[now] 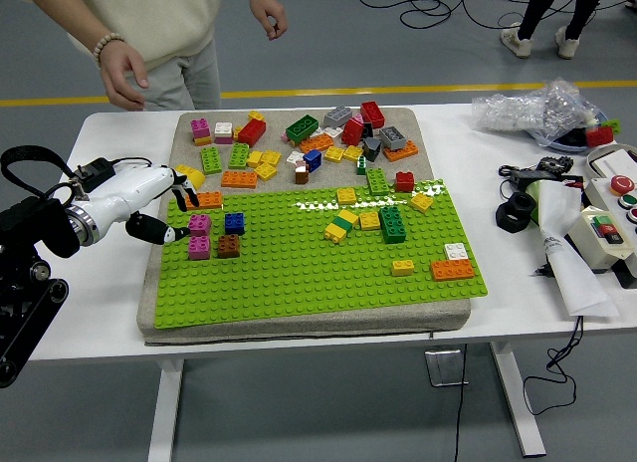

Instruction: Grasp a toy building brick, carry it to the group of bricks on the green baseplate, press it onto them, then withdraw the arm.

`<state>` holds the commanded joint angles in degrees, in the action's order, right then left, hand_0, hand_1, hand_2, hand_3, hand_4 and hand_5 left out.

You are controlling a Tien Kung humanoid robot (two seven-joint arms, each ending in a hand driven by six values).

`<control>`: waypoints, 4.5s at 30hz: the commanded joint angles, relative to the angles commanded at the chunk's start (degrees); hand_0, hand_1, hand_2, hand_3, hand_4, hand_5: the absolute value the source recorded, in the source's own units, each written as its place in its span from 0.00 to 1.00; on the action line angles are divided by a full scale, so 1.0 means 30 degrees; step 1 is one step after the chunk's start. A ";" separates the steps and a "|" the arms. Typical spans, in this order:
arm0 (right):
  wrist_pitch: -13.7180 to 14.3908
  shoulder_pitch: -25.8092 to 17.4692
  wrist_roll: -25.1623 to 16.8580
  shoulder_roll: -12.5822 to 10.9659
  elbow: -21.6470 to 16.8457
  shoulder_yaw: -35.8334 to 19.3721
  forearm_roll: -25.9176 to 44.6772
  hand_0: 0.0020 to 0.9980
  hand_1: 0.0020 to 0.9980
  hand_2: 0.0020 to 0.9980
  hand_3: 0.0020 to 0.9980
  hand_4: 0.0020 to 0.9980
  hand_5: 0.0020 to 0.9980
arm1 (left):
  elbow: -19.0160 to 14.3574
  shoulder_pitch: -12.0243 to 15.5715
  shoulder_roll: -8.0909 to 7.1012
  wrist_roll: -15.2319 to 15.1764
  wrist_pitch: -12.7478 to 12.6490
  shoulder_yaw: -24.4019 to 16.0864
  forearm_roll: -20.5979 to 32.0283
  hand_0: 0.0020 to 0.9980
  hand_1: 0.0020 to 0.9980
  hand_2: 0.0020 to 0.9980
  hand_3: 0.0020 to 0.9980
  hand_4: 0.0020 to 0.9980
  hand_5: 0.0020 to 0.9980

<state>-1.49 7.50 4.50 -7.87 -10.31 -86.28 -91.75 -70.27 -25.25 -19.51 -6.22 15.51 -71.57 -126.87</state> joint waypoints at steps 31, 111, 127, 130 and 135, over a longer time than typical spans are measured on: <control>0.0051 0.0047 0.0014 -0.0073 0.0000 0.0018 0.0299 0.76 0.68 0.72 0.74 1.00 0.68 | 0.0517 -0.0374 0.0194 -0.0311 -0.0262 -0.0152 0.0880 0.95 0.84 0.58 0.72 0.63 0.00; 0.0067 0.0177 0.0013 -0.0078 0.0000 0.0132 0.0469 0.76 0.68 0.72 0.74 1.00 0.68 | 0.6810 -0.2502 0.1549 -0.0172 -0.1055 0.2396 0.0301 0.96 0.84 0.58 0.69 0.71 0.05; 0.0076 0.0166 0.0023 -0.0077 0.0000 0.0086 0.0481 0.76 0.68 0.72 0.74 1.00 0.68 | 0.6601 -0.2466 0.1551 -0.0218 -0.1060 0.2406 0.0180 0.92 0.79 0.52 0.56 0.59 0.00; 0.0077 0.0162 0.0022 -0.0078 0.0000 0.0080 0.0483 0.76 0.68 0.72 0.74 1.00 0.68 | 0.6531 -0.2437 0.1557 -0.0224 -0.1106 0.2396 0.0170 0.90 0.78 0.51 0.54 0.58 0.00; 0.0088 0.0162 0.0024 -0.0073 0.0000 0.0071 0.0512 0.76 0.68 0.72 0.74 1.00 0.68 | 0.6414 -0.2338 0.1586 -0.0229 -0.1264 0.2327 0.0147 0.90 0.78 0.51 0.54 0.58 0.00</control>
<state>-1.23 7.98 4.57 -8.09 -10.31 -86.06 -90.21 -51.03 -32.27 -14.75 -6.90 11.71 -64.59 -126.43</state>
